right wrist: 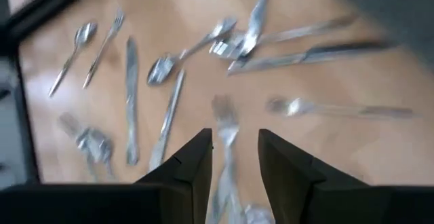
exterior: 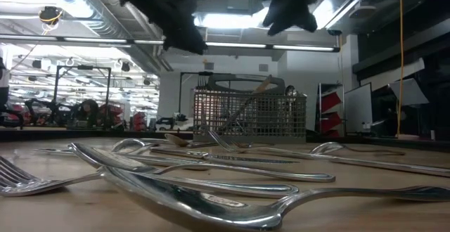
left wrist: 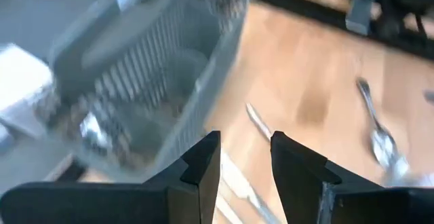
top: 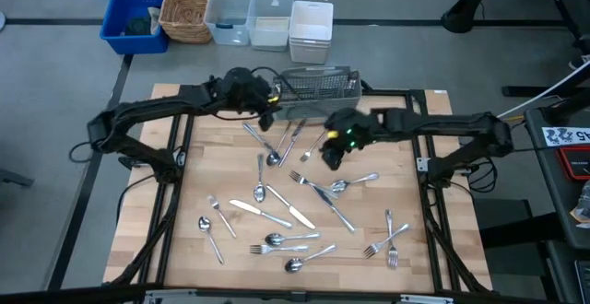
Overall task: Sort silverware
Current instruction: Put the silver center fork into the dishwasher utensil holder
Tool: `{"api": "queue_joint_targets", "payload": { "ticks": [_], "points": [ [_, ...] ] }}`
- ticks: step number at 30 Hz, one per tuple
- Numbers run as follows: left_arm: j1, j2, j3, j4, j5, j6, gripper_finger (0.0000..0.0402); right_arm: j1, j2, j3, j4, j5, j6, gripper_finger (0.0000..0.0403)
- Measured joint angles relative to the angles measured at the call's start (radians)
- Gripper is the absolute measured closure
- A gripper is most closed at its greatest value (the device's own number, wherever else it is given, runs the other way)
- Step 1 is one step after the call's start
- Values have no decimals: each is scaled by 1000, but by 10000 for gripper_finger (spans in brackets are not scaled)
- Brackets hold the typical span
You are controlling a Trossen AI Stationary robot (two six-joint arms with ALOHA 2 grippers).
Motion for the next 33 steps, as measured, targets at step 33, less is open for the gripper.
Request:
{"api": "queue_joint_targets", "payload": {
  "ticks": [33],
  "points": [
    [-3,-149,-1,-512,24,85,286,111,525,1,147,8,8,283]
  ]
}}
